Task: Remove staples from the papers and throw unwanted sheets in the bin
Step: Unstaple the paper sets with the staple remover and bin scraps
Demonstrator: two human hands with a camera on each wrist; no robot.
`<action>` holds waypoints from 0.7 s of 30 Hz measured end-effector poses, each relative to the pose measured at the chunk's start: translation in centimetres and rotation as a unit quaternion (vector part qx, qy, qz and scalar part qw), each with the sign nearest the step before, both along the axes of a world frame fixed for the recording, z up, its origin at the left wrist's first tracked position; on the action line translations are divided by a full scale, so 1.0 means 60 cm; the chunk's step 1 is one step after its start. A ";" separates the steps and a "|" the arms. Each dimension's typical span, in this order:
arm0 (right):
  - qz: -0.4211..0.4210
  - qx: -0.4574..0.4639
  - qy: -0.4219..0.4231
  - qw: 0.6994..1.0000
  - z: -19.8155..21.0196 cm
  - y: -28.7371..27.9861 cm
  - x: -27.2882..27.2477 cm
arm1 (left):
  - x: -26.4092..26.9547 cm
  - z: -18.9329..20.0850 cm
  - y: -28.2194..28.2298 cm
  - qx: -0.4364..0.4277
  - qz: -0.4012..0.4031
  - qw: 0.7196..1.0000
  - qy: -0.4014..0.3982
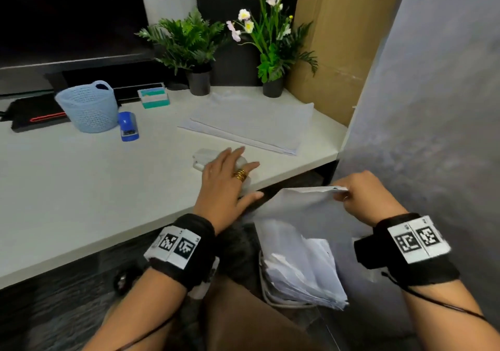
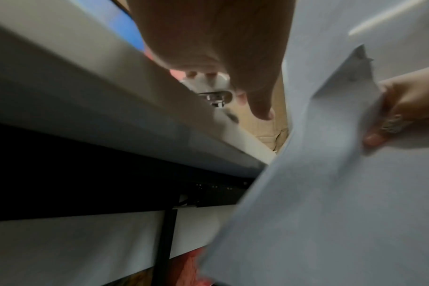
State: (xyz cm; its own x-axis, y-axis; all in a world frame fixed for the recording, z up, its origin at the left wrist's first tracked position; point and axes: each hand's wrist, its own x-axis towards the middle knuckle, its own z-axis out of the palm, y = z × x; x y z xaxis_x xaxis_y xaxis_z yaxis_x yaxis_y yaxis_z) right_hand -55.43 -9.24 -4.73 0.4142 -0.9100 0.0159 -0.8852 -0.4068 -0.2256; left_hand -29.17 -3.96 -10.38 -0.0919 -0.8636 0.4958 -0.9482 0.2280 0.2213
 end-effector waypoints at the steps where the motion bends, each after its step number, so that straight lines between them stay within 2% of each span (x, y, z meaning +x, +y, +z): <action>1: -0.015 -0.007 -0.003 1.000 0.002 0.000 -0.011 | 0.002 -0.006 -0.010 0.013 0.008 1.000 -0.004; 7: -0.059 0.005 -0.065 0.996 -0.018 0.006 -0.049 | 0.017 -0.019 -0.020 0.032 -0.007 0.999 0.006; 10: -0.052 0.027 -0.054 0.997 -0.027 0.009 -0.051 | 0.014 -0.015 -0.015 0.036 -0.009 0.999 0.021; 15: -0.050 0.077 0.066 0.994 -0.093 -0.006 -0.027 | 0.012 -0.013 -0.014 0.051 0.001 0.999 0.012; 18: -0.070 0.120 0.123 0.983 -0.167 -0.021 -0.002 | 0.009 -0.011 -0.013 0.056 0.004 0.998 0.012; 21: -0.026 0.177 0.178 0.968 -0.257 -0.020 0.023 | 0.006 -0.013 -0.013 0.058 0.009 0.998 0.006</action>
